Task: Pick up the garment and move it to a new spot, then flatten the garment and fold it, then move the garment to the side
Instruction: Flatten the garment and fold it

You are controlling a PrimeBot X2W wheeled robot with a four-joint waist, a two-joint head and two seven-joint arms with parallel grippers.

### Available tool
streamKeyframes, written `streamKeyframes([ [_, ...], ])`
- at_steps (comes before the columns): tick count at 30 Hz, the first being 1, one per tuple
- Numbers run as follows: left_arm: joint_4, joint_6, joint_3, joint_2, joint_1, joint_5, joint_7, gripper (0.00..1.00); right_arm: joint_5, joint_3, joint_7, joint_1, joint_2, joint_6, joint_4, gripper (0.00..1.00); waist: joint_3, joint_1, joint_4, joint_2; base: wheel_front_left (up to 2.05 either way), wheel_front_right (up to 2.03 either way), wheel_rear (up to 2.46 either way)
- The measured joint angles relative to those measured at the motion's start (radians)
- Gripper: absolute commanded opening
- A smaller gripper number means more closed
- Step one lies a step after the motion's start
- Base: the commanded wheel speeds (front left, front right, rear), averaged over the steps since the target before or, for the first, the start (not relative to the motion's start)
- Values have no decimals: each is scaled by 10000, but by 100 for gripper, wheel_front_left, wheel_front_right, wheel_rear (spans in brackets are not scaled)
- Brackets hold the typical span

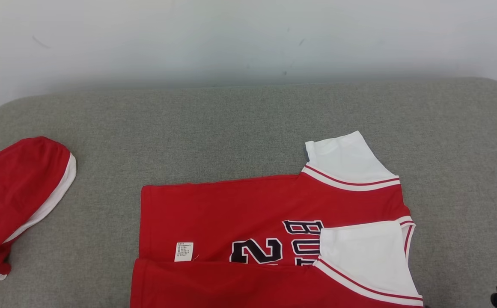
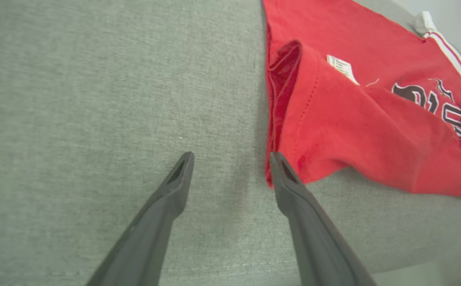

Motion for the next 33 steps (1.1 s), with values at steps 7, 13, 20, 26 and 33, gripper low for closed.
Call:
streamKeyframes([
  [7, -834, 767, 807, -82, -486, 435, -1183, 100, -838, -677, -988, -622, -169, -596, -662, 100, -58, 1, 72, 0, 0, 0, 0],
  [13, -1854, 1459, 976, -694, -999, 934, -2188, 100, -1852, -857, -2314, -1399, -63, -1035, -1231, 100, -268, 1, 151, 0, 0, 0, 0],
  [20, -2295, 1793, 838, -1014, -1230, 1507, -2592, 100, -2487, -447, -3505, -2029, 215, -1112, -1327, 100, -572, 1, 187, 0, 0, 0, 0],
  [26, -2397, 1881, 696, -1058, -1354, 1964, -2669, 100, -2698, 376, -4197, -2428, 495, -876, -779, 100, -914, 1, 131, 0, 0, 0, 0],
  [33, -2115, 1965, 629, -1074, -1335, 2243, -2683, 100, -2709, 1337, -4694, -2688, 619, -178, 105, 100, -1237, 1, -71, 0, 0, 0, 0],
])
